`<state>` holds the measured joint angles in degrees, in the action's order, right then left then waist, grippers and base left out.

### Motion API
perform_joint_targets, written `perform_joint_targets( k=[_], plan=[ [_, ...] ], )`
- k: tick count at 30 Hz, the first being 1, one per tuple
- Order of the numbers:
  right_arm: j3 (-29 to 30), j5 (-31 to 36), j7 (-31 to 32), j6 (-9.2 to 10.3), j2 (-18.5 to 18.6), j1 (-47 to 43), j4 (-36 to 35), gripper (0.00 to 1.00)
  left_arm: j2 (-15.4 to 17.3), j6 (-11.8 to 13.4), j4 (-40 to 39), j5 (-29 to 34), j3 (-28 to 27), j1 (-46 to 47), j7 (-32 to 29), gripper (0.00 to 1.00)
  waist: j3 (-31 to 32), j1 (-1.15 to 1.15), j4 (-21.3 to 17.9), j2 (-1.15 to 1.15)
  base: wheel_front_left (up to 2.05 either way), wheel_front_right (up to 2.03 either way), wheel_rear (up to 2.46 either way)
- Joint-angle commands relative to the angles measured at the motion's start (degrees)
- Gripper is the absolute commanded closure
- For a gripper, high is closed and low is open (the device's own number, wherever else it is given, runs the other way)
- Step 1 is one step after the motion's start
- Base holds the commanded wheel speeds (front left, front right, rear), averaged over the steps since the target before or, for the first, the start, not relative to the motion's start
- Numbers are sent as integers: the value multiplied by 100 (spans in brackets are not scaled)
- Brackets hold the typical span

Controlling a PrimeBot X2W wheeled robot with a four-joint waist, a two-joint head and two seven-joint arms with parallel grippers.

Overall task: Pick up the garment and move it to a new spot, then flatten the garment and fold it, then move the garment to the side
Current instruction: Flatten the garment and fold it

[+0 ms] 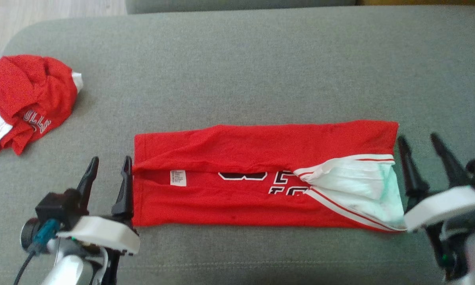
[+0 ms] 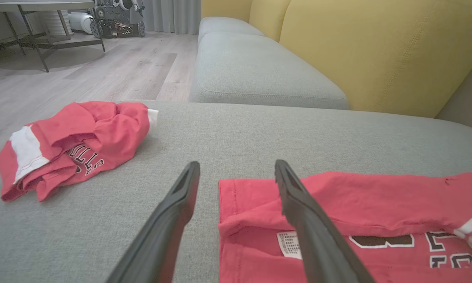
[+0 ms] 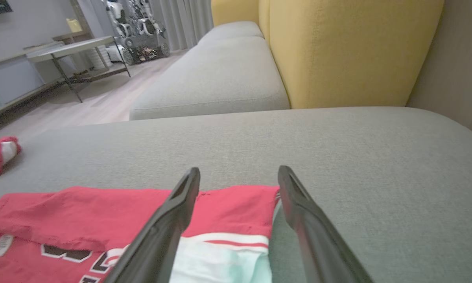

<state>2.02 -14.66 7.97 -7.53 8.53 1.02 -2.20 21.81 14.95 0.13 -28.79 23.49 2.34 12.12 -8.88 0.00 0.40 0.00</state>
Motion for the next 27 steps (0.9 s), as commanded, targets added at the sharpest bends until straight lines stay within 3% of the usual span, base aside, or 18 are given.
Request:
perform_joint_targets(
  k=[1,10,25,26,27],
  plan=[
    [-87,-51,-27,4,166,323,-61,0,155,8,-193,56,-206,380,0,0,-95,0,25,0,0,0,0],
    [-180,-124,812,4,322,791,1007,0,16,-122,-48,89,-113,754,88,0,-499,0,124,0,0,0,0],
    [-306,-496,2167,4,126,616,1141,0,-103,-277,195,72,-122,985,211,0,-787,0,145,0,0,0,0],
    [-310,-535,2234,4,90,586,1125,3,-105,-284,203,72,-124,994,215,0,-792,0,145,0,0,0,0],
    [-331,-542,2278,4,84,566,1091,44,-109,-290,211,71,-125,1002,219,0,-796,0,146,0,0,0,0]
  ],
)
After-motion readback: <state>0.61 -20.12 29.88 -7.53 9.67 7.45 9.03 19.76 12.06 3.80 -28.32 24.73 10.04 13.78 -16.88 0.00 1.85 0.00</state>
